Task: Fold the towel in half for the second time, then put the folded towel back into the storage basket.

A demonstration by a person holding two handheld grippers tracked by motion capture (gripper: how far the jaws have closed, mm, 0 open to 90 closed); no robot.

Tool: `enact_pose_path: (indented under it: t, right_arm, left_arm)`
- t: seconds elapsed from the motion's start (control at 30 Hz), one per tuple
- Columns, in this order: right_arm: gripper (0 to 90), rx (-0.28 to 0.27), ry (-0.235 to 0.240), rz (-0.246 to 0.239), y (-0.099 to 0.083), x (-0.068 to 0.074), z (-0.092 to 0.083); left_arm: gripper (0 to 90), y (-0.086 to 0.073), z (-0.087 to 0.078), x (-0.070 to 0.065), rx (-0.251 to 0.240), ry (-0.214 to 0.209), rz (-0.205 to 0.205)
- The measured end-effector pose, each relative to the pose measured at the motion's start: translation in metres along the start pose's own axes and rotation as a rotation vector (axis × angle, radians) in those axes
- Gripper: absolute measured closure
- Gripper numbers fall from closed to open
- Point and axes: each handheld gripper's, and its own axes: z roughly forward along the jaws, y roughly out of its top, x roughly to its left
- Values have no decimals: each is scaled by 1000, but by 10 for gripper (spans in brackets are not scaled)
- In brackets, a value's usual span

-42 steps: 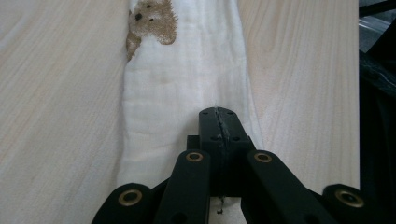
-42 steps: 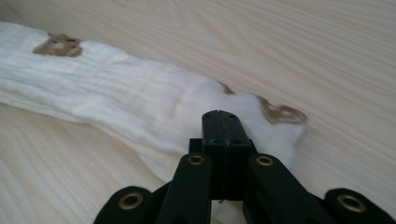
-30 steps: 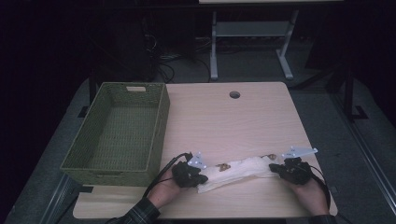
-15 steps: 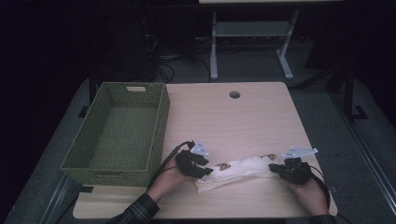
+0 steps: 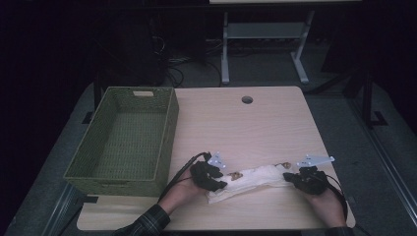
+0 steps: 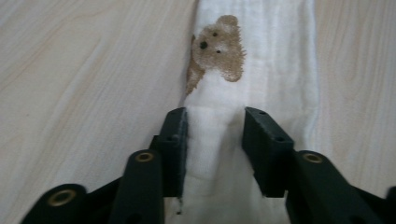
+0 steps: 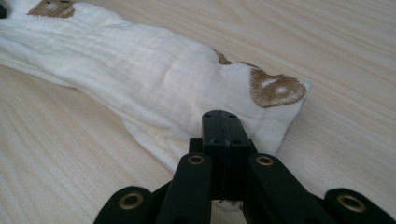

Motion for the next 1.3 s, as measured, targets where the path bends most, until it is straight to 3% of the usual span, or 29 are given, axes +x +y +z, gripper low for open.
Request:
enact_pose_path:
  t: [0.1, 0.13, 0.2, 0.37, 0.43, 0.5, 0.6, 0.77, 0.83, 1.07, 1.2, 1.3]
  right_arm:
    - [900, 1, -3, 1, 0, 0, 0]
    - [900, 2, -4, -1, 0, 0, 0]
    - [894, -6, -7, -7, 1, 0, -1]
    - [628, -69, -69, 30, 6, -10, -12]
    - [533, -54, -69, 71, 6, -16, -9]
    - [451, -32, -74, 81, 5, -19, -3]
    - [417, -14, -84, 82, 2, -18, 3]
    - [433, -22, -72, 87, 0, -20, 4]
    - [530, -37, -55, 67, -2, -19, 3]
    - [775, -13, -22, 79, 0, -12, 3]
    - [830, -9, -23, 58, 1, -9, 3]
    - [839, -2, -40, 35, 2, -6, 3]
  left_arm:
    - [742, 0, 0, -2, 1, -27, -5]
    - [760, 1, -1, -1, 20, -31, 19]
    - [789, 1, 1, -4, 5, -31, -1]
    - [799, 1, 1, -4, 6, -32, -1]
    - [800, 2, 0, -2, 19, -36, 6]
    - [801, 1, 0, -3, 12, -37, -7]
    - [803, 1, 0, -3, 10, -37, -11]
    - [810, 1, 0, -3, 6, -39, -19]
    - [812, 0, 0, -2, 4, -40, -20]
    - [822, 0, 0, -1, 9, -49, -38]
    - [832, 2, -1, -3, 23, -36, -15]
    - [837, 3, -2, -3, 22, -39, -23]
